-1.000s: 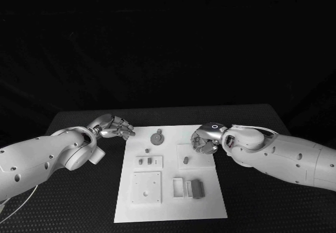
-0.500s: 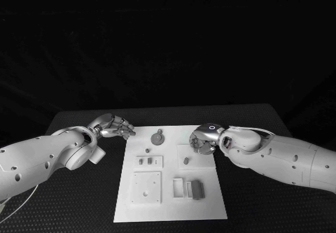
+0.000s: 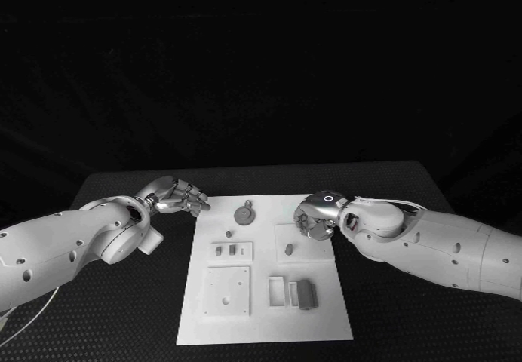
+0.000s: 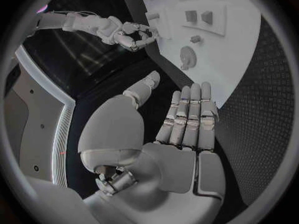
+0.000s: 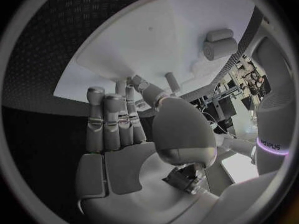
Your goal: Assemble the parts on the task board
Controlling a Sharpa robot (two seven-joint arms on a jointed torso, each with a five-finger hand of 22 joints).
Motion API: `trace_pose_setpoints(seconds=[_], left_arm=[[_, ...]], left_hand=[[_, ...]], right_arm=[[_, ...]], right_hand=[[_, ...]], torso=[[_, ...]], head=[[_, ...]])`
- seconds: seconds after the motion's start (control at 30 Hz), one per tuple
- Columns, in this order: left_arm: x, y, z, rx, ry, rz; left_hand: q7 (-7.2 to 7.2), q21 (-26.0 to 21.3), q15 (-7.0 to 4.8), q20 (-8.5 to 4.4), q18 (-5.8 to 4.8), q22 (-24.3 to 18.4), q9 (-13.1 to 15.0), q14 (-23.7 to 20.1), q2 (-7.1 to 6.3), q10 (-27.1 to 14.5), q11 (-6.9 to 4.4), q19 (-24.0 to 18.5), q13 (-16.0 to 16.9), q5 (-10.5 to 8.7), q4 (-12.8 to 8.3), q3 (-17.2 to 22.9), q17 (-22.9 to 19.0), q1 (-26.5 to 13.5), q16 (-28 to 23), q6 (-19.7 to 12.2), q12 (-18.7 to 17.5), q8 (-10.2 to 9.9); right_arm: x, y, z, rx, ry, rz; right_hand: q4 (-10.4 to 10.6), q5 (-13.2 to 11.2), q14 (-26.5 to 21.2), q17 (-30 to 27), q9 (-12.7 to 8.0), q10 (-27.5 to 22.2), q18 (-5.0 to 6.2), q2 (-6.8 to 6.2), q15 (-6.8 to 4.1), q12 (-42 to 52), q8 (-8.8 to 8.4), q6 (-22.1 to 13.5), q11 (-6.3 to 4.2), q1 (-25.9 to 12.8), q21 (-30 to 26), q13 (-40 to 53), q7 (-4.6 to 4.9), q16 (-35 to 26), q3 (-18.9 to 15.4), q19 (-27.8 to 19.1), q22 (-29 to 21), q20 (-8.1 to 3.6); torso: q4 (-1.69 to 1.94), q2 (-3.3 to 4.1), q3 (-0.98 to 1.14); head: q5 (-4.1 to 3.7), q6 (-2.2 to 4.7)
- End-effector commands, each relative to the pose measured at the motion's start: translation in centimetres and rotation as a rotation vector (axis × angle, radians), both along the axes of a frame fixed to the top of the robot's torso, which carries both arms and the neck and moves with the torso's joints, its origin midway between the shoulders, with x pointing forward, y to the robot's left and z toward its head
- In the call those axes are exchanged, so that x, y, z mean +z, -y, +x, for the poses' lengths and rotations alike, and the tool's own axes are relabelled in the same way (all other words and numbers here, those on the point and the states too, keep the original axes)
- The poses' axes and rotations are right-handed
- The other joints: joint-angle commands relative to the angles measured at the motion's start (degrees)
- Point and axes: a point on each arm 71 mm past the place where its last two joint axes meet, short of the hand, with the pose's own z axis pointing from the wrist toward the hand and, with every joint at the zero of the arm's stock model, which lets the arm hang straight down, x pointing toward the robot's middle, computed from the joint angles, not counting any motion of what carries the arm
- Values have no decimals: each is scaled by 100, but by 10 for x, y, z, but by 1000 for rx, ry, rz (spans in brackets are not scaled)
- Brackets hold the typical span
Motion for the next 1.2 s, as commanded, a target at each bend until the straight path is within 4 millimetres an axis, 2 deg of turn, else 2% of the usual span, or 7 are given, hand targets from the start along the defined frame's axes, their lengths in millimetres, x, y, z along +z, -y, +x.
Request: trace_pose_setpoints(seconds=[0.03,0.6,1.2], left_arm=[[1,2,0,-9,-1,-11],[0,1,-1,-7,-5,-5],[0,0,0,-4,-8,-3]], left_hand=[[2,-12,18,41,51,-7,-5,17,-17,7,14,-15,-10,-20,7,-42,8,-48,-35,-6,-11,20],[6,-11,20,43,52,-13,-6,15,-17,4,16,-18,-19,-21,13,-47,18,-49,-46,-15,-11,21],[7,-8,20,44,53,-15,-5,19,-6,6,16,-17,-24,-21,21,-50,28,-50,-51,-18,-8,24]], right_arm=[[-2,2,0,-2,22,-47],[-11,-1,-5,21,25,-95],[-7,-2,-5,17,86,-73]], right_hand=[[-37,-14,45,-9,-15,60,457,-12,12,-26,-17,52,15,53,21,-13,-7,5,-13,9,72,-34],[-43,-13,64,-31,-74,143,457,-20,-8,-83,-31,118,-4,166,19,-86,-21,0,-6,31,77,-45],[-35,-14,157,-42,-102,279,457,26,-55,-121,-12,206,-49,298,58,-156,-38,32,1,148,84,-75]], torso=[[-1,0,2],[1,1,2],[2,1,1]], head=[[2,-4],[-7,-31],[-6,-28]])
